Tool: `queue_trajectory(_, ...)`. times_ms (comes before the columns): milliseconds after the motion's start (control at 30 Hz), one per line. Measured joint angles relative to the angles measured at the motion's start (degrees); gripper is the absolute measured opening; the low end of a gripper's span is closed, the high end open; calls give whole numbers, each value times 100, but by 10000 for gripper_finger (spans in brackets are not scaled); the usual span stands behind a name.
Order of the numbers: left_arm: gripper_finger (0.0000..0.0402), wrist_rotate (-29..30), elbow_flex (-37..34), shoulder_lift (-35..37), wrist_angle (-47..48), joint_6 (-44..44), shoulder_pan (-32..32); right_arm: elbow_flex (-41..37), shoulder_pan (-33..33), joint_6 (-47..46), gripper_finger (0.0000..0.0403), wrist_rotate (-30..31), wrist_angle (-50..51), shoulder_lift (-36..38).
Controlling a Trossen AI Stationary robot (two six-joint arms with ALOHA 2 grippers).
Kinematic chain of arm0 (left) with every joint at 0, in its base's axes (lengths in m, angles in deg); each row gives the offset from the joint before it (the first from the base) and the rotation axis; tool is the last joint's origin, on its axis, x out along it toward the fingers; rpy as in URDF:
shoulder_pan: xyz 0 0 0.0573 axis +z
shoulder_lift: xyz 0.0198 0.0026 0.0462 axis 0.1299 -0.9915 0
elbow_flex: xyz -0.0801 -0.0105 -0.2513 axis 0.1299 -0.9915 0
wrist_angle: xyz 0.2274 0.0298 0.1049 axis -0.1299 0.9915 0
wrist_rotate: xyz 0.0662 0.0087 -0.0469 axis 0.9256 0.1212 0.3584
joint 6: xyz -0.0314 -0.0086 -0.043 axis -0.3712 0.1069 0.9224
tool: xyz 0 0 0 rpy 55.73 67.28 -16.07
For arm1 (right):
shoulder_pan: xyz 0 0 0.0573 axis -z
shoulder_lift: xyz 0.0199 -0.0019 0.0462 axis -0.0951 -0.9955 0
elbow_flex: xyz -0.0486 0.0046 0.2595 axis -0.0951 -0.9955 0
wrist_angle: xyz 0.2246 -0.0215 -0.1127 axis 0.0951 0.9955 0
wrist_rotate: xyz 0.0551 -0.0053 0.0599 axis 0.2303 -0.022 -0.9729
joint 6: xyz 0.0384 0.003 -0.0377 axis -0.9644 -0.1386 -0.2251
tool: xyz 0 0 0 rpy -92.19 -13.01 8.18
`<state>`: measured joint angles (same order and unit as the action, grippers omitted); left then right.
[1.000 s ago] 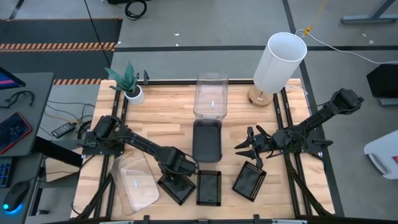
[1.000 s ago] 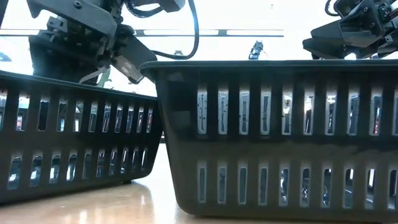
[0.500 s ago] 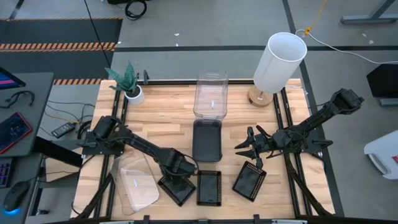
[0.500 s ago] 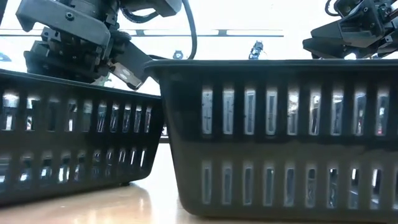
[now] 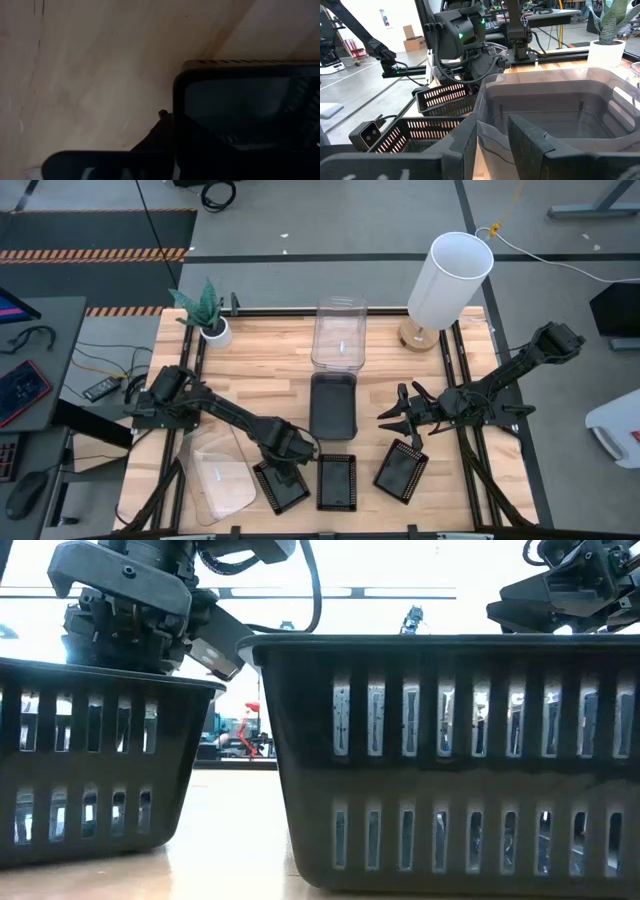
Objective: Stack baskets by color
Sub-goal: Stack the left black bin on top of the middle black bin
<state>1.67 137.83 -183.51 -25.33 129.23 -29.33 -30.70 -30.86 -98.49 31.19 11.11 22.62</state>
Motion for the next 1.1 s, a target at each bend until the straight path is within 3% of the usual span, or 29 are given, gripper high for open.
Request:
queue_trajectory(267,8,-282,319,35,238,-435,142,0,0,-2,114,-1,-17,0)
queue_trajectory(567,7,-191,1566,43,1141,-1695,117,0,-1,-2,114,-1,-24,0)
queue_trajectory(867,7,1685,2419,44,213,-2831,-57,0,-2,-2,114,-2,-24,0)
queue_trajectory(1100,8,2159,2437,-11,-1087,-3636,-59,-2,0,-2,114,-2,-24,0)
